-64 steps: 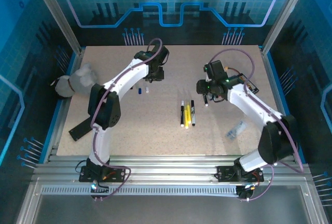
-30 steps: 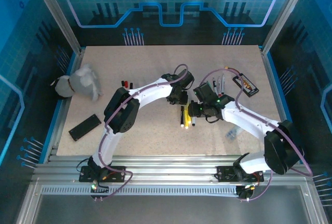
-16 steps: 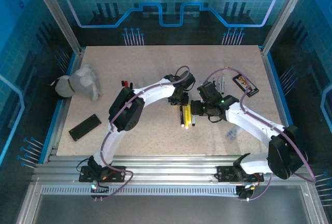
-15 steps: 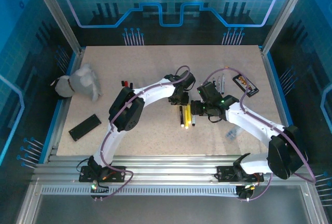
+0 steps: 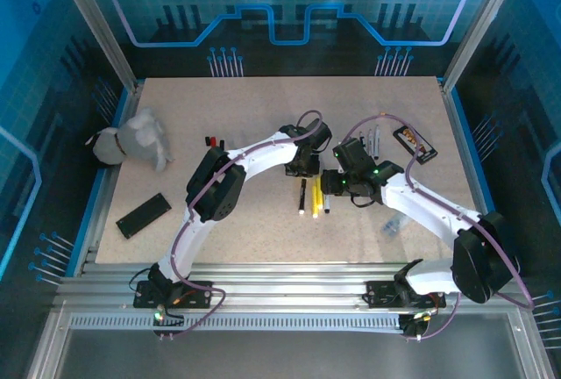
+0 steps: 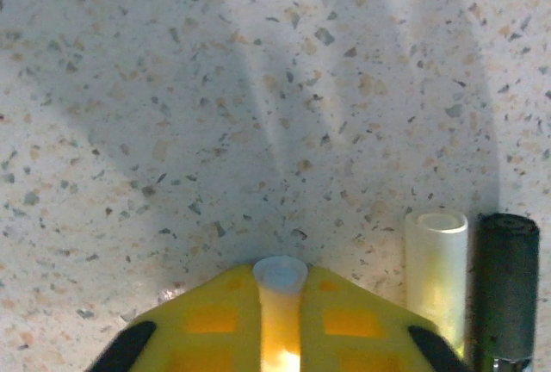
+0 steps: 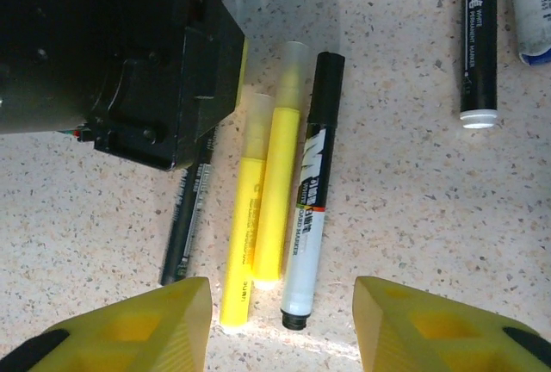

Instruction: Open the pen caps

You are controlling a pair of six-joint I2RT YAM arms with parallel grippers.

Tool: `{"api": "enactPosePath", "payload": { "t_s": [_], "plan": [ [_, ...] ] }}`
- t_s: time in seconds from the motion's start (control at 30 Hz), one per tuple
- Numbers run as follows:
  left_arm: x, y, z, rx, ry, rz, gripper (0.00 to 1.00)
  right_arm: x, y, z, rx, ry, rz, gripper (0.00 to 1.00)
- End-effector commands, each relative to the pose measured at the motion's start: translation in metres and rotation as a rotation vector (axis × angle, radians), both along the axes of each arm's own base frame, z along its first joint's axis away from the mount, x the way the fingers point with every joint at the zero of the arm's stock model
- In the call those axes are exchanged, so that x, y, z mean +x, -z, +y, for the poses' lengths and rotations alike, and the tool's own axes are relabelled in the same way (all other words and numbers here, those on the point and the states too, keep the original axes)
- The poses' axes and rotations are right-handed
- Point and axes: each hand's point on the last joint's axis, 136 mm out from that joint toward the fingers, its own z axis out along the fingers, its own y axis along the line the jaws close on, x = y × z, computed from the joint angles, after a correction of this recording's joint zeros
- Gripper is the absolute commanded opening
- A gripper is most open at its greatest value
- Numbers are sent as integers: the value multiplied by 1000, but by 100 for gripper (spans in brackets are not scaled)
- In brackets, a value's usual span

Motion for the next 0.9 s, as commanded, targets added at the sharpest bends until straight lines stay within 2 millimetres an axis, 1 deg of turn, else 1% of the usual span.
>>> {"api": "enactPosePath", "payload": {
  "t_s": [0.0, 0.07, 0.2, 0.23, 0.43, 0.6, 0.73, 0.8, 0.87],
  "plan": [
    [1, 7, 21, 47, -21, 32, 0, 0, 8, 4, 28, -4, 29, 48],
    [5, -2, 25, 21, -33, 29, 0, -1, 8, 11, 58, -21, 33, 47],
    [12, -30, 29, -66, -51, -3, 0, 3, 3, 34, 170, -54, 40, 48],
    [13, -38, 27, -97, -55, -11, 0, -2, 12, 36, 190, -60, 69, 49],
    [11, -69, 15, -251, -66, -12, 0, -2, 18, 64, 328, -97, 115, 55],
    [10, -85, 8, -310, -64, -19, 0, 0, 17, 78, 391, -121, 125, 59],
    [9, -94, 3, -350, -62, -24, 0, 3, 18, 85, 418, -133, 130, 59],
    [9, -97, 0, -367, -62, -23, 0, 5, 23, 86, 413, -129, 136, 58],
    [9, -101, -2, -379, -58, -27, 0, 7, 27, 87, 410, -122, 145, 54]
  ]
}}
